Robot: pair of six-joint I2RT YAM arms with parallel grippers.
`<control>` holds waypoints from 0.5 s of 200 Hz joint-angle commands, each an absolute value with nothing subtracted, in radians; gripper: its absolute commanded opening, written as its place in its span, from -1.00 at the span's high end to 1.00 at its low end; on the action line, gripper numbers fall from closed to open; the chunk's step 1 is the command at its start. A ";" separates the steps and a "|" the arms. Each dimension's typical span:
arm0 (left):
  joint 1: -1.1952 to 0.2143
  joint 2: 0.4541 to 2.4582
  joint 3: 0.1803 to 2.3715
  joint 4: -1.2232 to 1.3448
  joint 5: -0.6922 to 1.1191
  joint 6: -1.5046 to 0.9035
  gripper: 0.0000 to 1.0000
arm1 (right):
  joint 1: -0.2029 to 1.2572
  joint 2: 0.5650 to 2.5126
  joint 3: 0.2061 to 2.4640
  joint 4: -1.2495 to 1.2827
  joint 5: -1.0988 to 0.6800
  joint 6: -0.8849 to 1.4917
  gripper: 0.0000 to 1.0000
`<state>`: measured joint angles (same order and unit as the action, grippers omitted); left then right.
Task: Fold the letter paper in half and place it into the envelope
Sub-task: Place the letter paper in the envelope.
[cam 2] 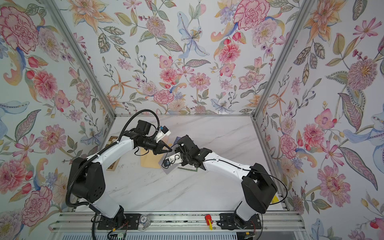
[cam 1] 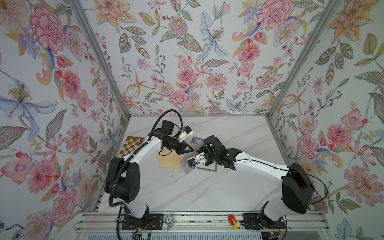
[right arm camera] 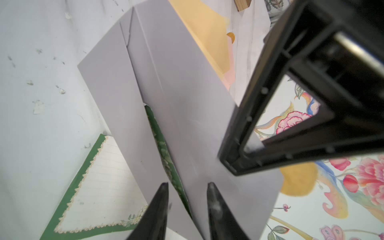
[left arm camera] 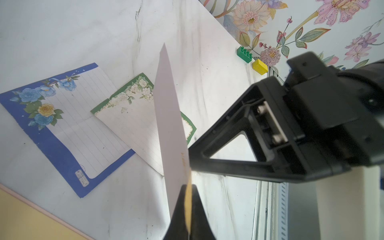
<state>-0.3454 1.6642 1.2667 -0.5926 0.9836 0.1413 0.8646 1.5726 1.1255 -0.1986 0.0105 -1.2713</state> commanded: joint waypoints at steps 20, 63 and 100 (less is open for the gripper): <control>-0.353 1.615 1.201 -0.535 1.019 0.133 1.00 | 0.852 1.414 1.054 -0.238 -0.168 -1.050 0.20; -0.354 1.522 1.107 -0.423 1.097 0.091 1.00 | 0.779 1.170 0.879 -0.143 -0.331 -0.704 0.12; -0.384 1.521 1.083 -0.335 1.145 0.043 1.00 | 0.670 0.997 0.701 0.008 -0.334 -0.331 -0.01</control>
<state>-0.3542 1.5311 1.1004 -0.4229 1.0779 0.0856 0.7246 1.0618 0.7860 -0.0952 -0.3023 -0.6750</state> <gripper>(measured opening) 0.049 0.493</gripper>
